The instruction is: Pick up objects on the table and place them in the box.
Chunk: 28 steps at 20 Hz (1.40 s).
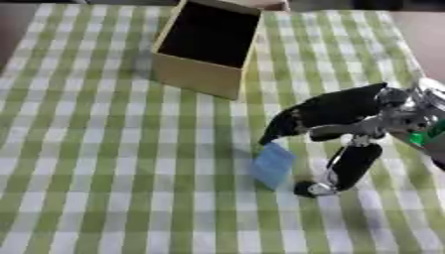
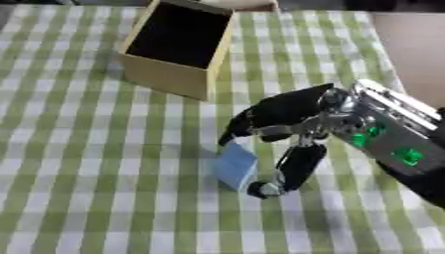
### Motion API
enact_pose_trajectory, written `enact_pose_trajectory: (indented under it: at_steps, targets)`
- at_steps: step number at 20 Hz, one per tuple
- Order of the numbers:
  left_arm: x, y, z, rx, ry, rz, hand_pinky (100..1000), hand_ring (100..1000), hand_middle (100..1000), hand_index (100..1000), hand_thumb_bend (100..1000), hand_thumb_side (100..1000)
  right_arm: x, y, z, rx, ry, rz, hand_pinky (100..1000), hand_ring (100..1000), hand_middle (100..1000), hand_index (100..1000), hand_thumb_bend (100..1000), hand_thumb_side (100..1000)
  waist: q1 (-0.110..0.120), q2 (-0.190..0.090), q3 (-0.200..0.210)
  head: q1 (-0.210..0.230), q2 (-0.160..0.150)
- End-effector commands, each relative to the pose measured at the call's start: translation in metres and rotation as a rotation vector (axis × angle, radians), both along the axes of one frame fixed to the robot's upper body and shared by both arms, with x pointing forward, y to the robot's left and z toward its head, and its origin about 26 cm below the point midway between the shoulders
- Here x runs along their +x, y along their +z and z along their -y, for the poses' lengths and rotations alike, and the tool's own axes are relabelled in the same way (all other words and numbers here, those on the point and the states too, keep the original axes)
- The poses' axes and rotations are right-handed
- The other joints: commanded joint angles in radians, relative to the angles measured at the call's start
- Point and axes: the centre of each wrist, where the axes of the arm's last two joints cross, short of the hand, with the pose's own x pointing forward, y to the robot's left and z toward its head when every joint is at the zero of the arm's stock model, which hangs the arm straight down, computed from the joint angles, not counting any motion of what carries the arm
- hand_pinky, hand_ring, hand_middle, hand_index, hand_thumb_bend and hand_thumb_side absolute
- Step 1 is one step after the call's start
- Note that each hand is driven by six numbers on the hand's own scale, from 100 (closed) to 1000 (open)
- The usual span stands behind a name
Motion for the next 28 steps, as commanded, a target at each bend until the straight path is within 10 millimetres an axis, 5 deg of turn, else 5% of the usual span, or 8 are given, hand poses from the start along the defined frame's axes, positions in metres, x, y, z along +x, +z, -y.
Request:
enact_pose_trajectory:
  at_steps: [1, 12, 17, 22, 28]
  targets:
    - [-0.001, 0.008, 0.001, 0.006, -0.015, 0.027, 623, 605, 600, 677, 229, 640, 0.006, 0.004, 0.003, -0.015, -0.014, 0.027, 893, 977, 890, 963, 330, 523, 0.004, -0.011, 0.003, -0.005, -0.012]
    - [0.0, 0.009, 0.004, 0.006, -0.026, 0.027, 623, 604, 600, 677, 222, 647, 0.022, -0.006, 0.006, 0.012, -0.057, 0.038, 878, 960, 863, 942, 311, 516, 0.007, 0.006, 0.013, -0.014, -0.026]
    - [0.0, 0.009, 0.003, 0.006, -0.026, 0.027, 623, 604, 599, 677, 219, 649, 0.024, -0.008, 0.005, 0.033, -0.046, 0.035, 860, 920, 712, 846, 273, 531, 0.007, 0.01, 0.014, -0.013, -0.023]
    - [0.0, 0.009, 0.004, 0.01, -0.028, 0.024, 623, 604, 600, 677, 218, 651, 0.023, -0.006, 0.005, 0.099, -0.037, 0.065, 831, 844, 499, 627, 248, 536, 0.007, 0.008, 0.012, -0.01, -0.022]
    - [0.0, 0.009, 0.003, 0.018, -0.029, 0.019, 624, 604, 600, 677, 218, 654, 0.023, -0.004, 0.01, 0.197, -0.089, 0.125, 811, 790, 441, 552, 193, 548, 0.006, 0.005, 0.009, -0.008, -0.023]
